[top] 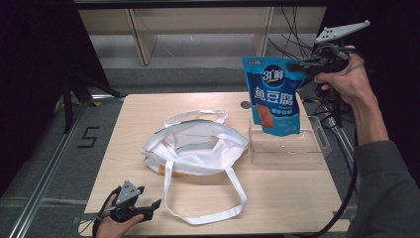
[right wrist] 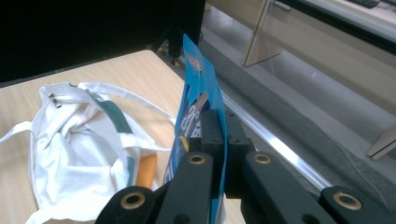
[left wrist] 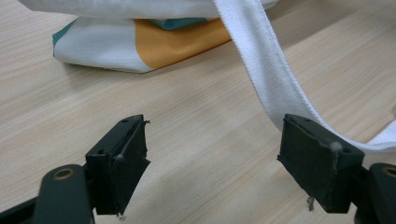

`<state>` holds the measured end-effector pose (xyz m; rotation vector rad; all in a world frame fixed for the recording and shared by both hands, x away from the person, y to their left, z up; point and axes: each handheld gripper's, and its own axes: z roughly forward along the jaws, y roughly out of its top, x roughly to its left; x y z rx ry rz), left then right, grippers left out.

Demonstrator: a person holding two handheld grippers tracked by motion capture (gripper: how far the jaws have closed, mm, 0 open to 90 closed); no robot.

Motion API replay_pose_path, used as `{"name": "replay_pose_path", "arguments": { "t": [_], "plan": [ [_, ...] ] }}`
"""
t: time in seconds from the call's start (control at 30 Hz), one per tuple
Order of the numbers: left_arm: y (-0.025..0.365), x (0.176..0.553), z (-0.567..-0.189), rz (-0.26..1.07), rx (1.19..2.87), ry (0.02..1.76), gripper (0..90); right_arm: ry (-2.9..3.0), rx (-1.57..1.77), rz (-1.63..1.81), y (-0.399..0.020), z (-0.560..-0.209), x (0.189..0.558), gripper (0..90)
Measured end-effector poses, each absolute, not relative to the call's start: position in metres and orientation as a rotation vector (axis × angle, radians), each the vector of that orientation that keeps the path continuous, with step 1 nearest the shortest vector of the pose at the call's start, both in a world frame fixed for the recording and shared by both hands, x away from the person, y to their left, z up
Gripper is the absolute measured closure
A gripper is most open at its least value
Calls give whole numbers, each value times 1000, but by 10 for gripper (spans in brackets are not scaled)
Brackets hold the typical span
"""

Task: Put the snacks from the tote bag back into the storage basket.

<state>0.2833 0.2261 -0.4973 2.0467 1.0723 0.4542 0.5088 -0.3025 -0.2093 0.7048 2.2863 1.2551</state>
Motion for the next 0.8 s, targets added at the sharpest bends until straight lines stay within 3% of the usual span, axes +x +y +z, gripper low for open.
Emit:
{"name": "replay_pose_path", "arguments": {
  "t": [0.8],
  "plan": [
    [226,283,-498,455,2045,1077,225,2376,699,1245,-311,-266,523,900]
  ]
}}
